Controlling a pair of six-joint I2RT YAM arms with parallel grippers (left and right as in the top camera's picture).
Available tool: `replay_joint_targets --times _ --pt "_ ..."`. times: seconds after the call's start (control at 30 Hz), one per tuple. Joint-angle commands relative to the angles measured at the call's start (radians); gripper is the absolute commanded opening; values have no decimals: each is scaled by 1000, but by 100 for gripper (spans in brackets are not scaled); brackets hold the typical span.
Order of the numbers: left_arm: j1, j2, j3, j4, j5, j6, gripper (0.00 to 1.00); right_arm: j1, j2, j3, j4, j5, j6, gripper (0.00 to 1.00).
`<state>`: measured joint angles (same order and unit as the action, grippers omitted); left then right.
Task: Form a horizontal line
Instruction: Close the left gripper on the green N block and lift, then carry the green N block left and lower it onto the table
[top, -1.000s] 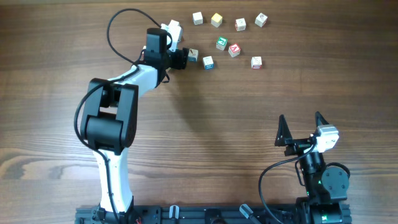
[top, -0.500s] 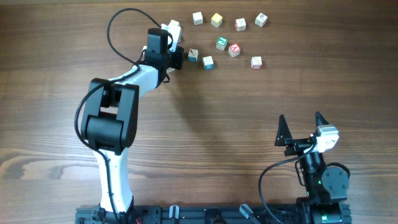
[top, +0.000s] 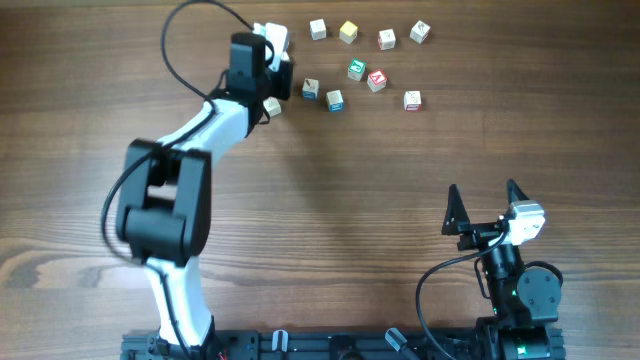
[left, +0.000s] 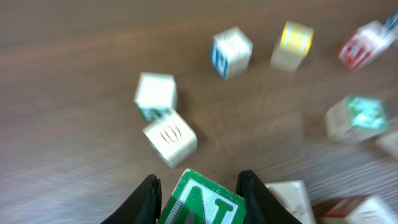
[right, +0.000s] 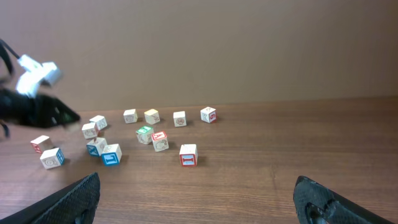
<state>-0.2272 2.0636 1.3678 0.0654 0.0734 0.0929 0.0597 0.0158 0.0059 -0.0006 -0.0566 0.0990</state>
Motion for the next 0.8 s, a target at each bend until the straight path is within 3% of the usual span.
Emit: replay_joint_targets --times 0.0,0.37,0.6,0.77 --pt "3 -179 13 -68 -90 1 31 -5 -6 -1 3 -16 -18 100" --pt "3 -631 13 -403 -132 0 33 -5 -6 -1 3 -16 -18 100" --pt "3 -905 13 -711 -131 0 35 -5 -6 -1 3 -15 -18 100" --pt "3 -1023 13 -882 -131 -38 27 -5 -6 -1 3 -16 -18 100"
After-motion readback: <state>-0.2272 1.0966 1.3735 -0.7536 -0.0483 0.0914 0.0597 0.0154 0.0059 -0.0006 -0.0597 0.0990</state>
